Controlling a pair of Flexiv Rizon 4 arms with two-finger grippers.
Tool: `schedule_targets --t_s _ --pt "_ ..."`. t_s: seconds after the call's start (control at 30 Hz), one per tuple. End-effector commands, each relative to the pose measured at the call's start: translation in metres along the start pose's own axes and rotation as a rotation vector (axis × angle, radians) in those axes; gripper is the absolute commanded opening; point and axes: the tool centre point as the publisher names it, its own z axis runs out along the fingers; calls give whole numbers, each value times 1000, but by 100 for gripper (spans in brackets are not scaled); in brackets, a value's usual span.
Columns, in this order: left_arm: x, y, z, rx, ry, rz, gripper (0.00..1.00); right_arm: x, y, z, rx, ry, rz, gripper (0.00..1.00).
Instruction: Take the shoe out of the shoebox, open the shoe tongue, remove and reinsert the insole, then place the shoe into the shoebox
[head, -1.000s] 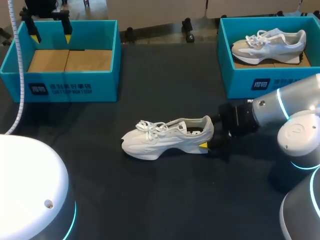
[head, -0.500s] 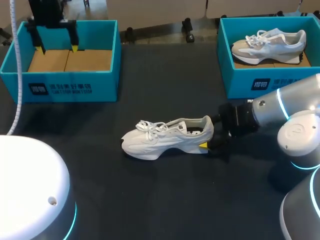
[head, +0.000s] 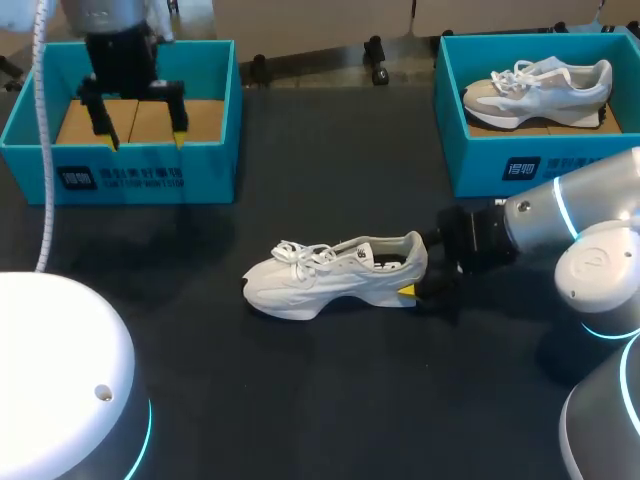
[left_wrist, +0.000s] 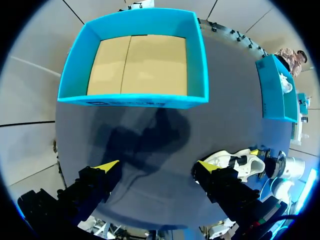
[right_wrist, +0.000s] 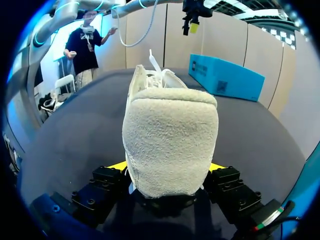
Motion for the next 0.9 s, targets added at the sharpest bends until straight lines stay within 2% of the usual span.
schedule_targets --t_s 0.03,0.3,0.67,0.9 --pt "18 10 4 2 -20 12 100 -1 0 6 5 -3 0 0" --pt "57 38 16 -18 -33 76 100 -1 0 6 5 -3 0 0" --pt "99 76 33 -52 -41 118 100 -1 0 6 5 -3 0 0" --pt "119 98 43 -72 -48 140 100 -1 0 6 5 -3 0 0"
